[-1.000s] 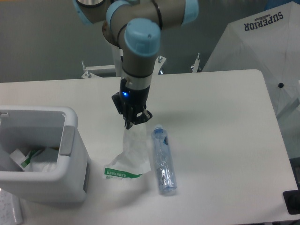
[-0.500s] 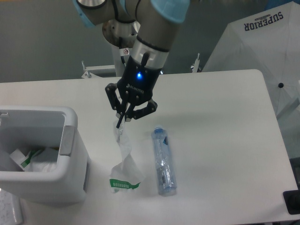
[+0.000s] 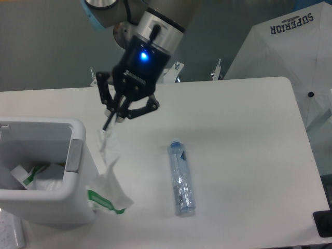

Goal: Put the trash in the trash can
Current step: 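Lift the bag and carry it over the white trash bin, then lower the bag into the bin and open the gripper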

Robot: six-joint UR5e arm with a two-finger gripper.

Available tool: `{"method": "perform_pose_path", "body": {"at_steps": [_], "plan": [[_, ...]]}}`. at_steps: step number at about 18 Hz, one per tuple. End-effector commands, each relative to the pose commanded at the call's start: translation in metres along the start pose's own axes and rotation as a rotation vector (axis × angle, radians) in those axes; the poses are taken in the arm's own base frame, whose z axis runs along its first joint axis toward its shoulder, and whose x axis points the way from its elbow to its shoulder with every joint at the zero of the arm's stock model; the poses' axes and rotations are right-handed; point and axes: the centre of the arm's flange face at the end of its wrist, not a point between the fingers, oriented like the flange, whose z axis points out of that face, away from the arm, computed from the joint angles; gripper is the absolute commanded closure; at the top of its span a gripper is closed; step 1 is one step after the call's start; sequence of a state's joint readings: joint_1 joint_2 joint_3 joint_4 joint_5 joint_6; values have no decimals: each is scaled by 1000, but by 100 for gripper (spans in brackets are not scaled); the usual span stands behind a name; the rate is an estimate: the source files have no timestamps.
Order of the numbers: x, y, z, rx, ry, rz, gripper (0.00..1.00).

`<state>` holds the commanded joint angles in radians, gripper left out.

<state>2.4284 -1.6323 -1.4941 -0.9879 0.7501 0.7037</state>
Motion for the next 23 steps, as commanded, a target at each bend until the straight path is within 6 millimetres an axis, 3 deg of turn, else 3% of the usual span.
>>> {"method": "perform_pose_path", "body": {"at_steps": [3, 9, 11, 15, 23], "plan": [[23, -4, 0, 1, 17, 99, 100], [62, 14, 28, -33, 88, 226, 100], [68, 15, 35, -37, 105, 257, 100], [101, 17, 57, -51, 170, 286, 100], [108, 39, 98, -101, 245, 245, 100]]}}
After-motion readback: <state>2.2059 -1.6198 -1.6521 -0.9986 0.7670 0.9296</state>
